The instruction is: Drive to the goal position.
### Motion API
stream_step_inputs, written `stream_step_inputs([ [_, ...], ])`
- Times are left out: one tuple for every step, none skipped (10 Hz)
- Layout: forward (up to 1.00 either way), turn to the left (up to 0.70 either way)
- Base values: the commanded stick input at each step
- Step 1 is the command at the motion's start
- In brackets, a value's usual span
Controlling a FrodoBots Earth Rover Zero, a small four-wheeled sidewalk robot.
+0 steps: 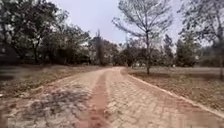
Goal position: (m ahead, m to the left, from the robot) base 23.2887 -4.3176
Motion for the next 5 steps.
stream_step_inputs([
  [0.7,0.0],
  [0.7,0.0],
  [0.7,0.0],
  [0.7,0.0],
  [0.7,0.08],
])
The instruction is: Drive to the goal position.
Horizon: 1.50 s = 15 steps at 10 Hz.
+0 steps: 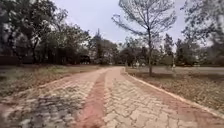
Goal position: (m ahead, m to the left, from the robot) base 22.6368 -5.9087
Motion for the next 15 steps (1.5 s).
stream_step_inputs([
  [0.7,0.25],
  [0.7,0.35],
  [0.7,0.35],
  [0.7,0.25],
  [0.7,0.08],
  [0.7,0.0],
  [0.7,0.0],
  [0.7,0.0],
  [0.7,0.0],
  [0.7,0.0],
  [0.7,0.0],
  [0.7,0.0],
  [0.7,0.0],
  [0.7,0.0],
  [0.7,0.0],
])
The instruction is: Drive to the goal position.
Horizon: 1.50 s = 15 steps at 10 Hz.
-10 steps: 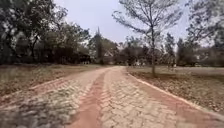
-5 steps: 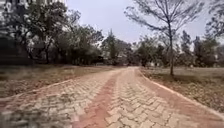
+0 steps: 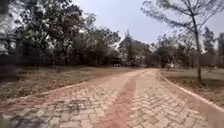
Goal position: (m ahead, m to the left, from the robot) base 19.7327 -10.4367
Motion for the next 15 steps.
stream_step_inputs([
  [0.7,0.0],
  [0.7,0.0],
  [0.7,0.0],
  [0.7,0.0],
  [0.7,0.0],
  [0.7,0.0],
  [0.7,0.0],
  [0.7,0.0],
  [0.7,-0.1],
  [0.7,-0.24],
  [0.7,-0.35],
  [0.7,-0.35],
  [0.7,0.0],
  [0.7,0.0],
  [0.7,0.0],
])
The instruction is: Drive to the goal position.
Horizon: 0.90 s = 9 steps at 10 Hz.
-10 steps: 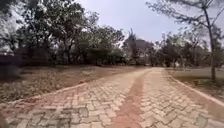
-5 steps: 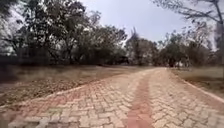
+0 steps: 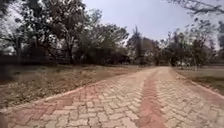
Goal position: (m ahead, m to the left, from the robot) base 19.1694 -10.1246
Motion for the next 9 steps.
stream_step_inputs([
  [0.7,0.0],
  [0.7,0.0],
  [0.7,0.0],
  [0.7,-0.11],
  [0.7,-0.24],
  [0.7,-0.35],
  [0.7,-0.35],
  [0.7,0.0],
  [0.7,0.0],
])
